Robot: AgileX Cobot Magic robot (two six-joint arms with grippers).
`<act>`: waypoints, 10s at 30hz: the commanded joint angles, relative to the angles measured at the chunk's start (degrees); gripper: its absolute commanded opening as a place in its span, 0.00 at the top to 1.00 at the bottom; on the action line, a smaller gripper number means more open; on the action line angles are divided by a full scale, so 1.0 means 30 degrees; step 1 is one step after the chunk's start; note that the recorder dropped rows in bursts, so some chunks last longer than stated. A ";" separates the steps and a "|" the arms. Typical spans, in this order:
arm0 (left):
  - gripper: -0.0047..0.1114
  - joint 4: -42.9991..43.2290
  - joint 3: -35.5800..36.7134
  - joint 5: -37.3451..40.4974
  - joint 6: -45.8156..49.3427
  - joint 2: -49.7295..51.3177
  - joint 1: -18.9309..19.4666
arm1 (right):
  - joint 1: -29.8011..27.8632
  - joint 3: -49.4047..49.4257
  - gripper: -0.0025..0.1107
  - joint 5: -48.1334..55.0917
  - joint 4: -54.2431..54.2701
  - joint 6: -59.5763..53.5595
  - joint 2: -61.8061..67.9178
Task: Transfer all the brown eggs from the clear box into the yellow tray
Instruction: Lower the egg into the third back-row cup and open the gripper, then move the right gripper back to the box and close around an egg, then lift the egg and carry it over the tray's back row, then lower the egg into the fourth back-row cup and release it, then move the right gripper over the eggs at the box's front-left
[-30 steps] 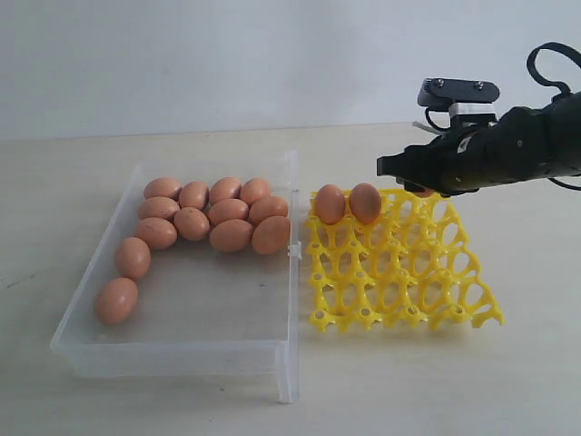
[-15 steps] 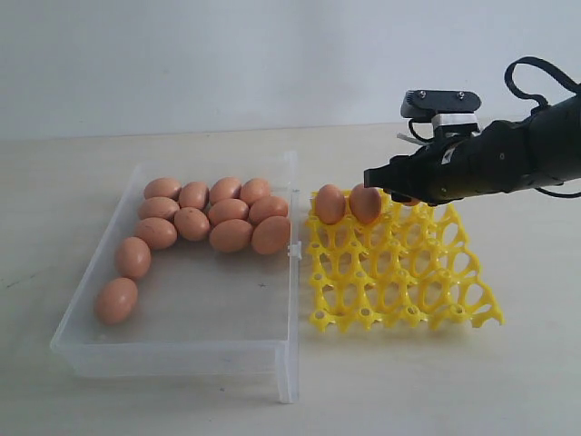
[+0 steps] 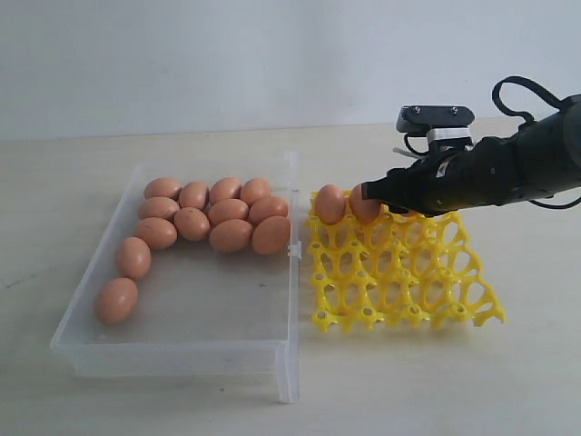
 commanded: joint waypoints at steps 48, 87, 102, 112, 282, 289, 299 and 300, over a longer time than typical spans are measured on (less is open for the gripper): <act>0.96 -0.0054 -0.0077 -0.0263 -0.0083 -0.0107 0.0025 | 0.7269 -0.6940 0.54 1.4817 0.4013 -0.7783 -0.2944; 0.96 -0.0054 -0.0077 -0.0263 -0.0083 -0.0107 0.0025 | 0.8656 -1.6573 0.48 1.6642 -0.0635 -1.3227 0.7011; 0.96 -0.0054 -0.0077 -0.0263 -0.0083 -0.0107 0.0025 | 0.8539 -1.6573 0.47 1.6993 -0.0503 -1.1351 0.8165; 0.96 -0.0054 -0.0077 -0.0263 -0.0083 -0.0107 0.0025 | 0.8539 -1.6573 0.98 1.6612 0.0459 -1.0627 0.8004; 0.96 -0.0054 -0.0077 -0.0263 -0.0083 -0.0107 0.0025 | 0.9746 -1.5637 0.51 2.0029 0.5465 -0.7840 0.4366; 0.96 -0.0054 -0.0077 -0.0263 -0.0083 -0.0107 0.0025 | 1.0533 -1.8865 0.50 2.0035 0.5953 -0.5921 0.6699; 0.96 -0.0054 -0.0077 -0.0263 -0.0083 -0.0107 0.0025 | 1.0078 -2.1240 0.50 1.7543 0.4995 -0.3183 0.8248; 0.96 -0.0054 -0.0077 -0.0263 -0.0083 -0.0107 0.0025 | 1.0078 -2.1516 0.50 1.7503 0.5124 -0.3183 0.8606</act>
